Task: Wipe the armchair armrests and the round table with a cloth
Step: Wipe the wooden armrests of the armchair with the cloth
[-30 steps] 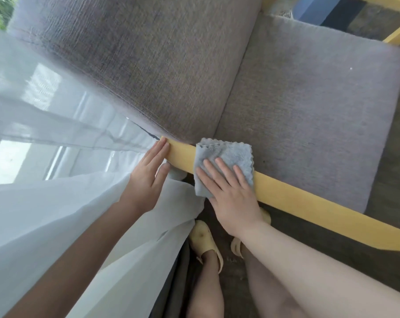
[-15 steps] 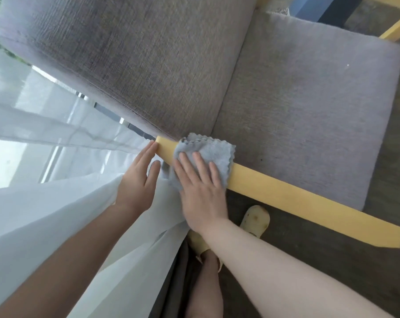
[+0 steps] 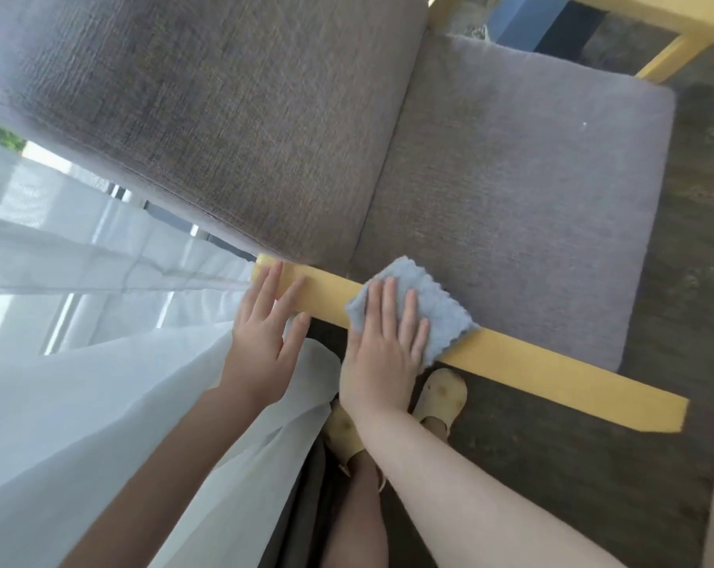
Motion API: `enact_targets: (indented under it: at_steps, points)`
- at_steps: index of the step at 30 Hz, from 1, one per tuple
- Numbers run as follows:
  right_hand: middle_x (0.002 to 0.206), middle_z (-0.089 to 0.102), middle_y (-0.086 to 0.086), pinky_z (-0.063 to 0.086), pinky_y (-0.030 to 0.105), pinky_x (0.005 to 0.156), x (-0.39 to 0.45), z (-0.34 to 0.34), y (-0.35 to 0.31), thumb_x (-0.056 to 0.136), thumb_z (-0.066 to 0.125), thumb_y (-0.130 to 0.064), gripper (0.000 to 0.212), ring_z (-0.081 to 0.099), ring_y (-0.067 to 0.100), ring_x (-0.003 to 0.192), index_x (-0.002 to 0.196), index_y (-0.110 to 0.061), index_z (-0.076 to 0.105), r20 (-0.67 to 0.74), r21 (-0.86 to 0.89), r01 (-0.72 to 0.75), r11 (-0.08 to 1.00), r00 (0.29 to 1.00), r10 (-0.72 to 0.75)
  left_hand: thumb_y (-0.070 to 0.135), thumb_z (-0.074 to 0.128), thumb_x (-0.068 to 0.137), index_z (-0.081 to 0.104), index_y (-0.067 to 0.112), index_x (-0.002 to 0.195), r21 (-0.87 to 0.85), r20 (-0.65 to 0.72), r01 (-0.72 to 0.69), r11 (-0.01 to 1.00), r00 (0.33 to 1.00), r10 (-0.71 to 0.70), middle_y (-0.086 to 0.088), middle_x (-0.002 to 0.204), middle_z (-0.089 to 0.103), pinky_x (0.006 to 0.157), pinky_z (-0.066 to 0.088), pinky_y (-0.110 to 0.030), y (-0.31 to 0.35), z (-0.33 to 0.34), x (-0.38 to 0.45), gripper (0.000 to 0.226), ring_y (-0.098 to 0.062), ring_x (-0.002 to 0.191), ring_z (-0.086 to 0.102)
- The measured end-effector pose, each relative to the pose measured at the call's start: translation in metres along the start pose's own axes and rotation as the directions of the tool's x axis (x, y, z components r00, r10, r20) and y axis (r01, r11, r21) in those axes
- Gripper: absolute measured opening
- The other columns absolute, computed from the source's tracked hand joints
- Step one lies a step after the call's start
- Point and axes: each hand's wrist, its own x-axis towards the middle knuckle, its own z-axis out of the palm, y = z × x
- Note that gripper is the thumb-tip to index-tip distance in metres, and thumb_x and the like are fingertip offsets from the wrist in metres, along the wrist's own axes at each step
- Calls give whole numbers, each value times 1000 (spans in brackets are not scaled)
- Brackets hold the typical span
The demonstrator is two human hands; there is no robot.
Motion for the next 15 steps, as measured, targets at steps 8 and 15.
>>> enact_targets:
  at_steps: [8,15]
  points:
    - [161,6,-6,6,44,119,5,-20,74,102,27,-33,55,1,19,148,154,-25,10,104,-139,339,930,939,-327,50,14,97,25,29,150,74,141,-13,997,990,2,14,157,11,120,-4,-36,25,17,-8,58,-3,146,-5]
    - [161,-11,-7,-2,47,119,5,-24,24,103,27,-32,60,-18,18,146,154,-25,-3,164,83,199,976,964,-210,50,9,94,28,29,148,56,78,78,995,994,-82,16,156,8,117,-7,-32,60,45,-1,61,2,143,-6]
